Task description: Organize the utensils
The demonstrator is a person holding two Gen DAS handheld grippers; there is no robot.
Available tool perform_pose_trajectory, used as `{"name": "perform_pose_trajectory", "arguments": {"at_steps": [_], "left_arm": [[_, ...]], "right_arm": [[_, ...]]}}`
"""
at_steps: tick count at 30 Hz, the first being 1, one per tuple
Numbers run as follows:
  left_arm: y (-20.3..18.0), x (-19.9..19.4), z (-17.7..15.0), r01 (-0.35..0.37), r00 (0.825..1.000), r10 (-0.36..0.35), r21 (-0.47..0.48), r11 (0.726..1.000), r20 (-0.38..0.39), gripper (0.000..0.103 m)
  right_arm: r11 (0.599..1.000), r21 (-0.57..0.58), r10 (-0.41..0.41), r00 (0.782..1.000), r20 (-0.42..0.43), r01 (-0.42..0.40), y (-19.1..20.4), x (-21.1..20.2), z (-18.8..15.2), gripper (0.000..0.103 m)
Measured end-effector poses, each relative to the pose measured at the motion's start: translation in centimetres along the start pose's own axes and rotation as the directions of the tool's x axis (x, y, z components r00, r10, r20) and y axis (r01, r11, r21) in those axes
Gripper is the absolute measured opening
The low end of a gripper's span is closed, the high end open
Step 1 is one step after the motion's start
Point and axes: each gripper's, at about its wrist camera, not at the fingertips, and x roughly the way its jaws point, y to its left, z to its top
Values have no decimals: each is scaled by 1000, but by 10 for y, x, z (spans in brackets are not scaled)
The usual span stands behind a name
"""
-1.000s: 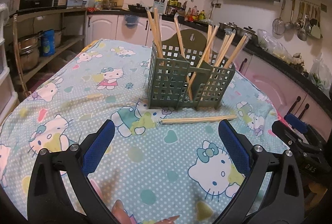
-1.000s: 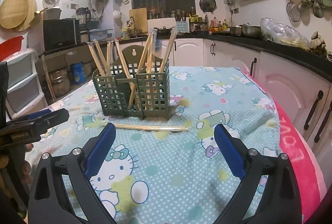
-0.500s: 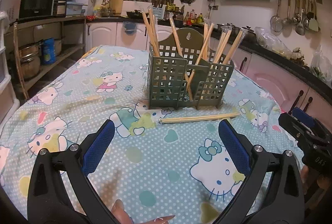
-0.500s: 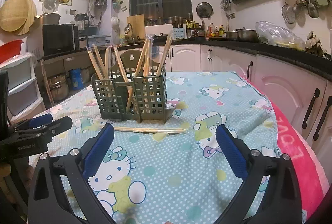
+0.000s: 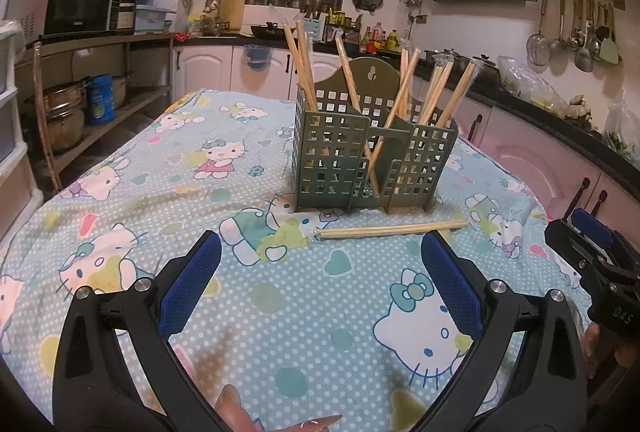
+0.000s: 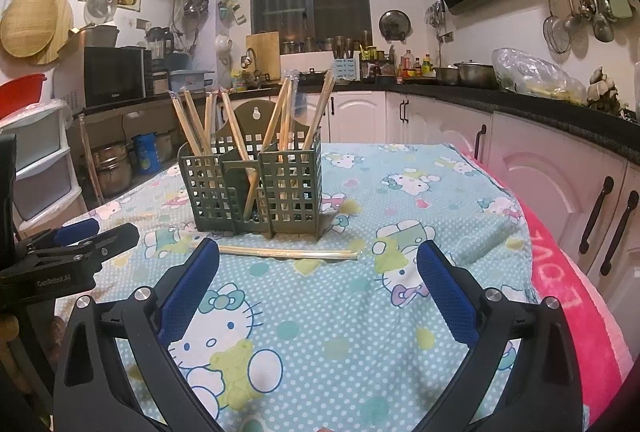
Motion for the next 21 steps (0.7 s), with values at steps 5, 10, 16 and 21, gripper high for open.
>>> {"name": "perform_pose_trajectory", "arguments": {"at_steps": [5,10,16,21], "left_arm": [[0,0,0,-2,1000,2,-2,1000,1,92],[1,-1,0,-2,1000,2,-2,1000,2,92],[1,-1,-1,-2,1000,2,-4,1000,2,92],[1,0,-1,1,1000,-1,-4,1000,-2,92]], "right_arm": [[1000,1,1,1000,-1,-1,0,0,0,96],[1000,0,-1,1000,0,1,0,-1,0,96],[1000,2,-2,1000,0,2,0,0,0,96],[1000,0,-4,1000,-1,4,0,0,0,96]]}}
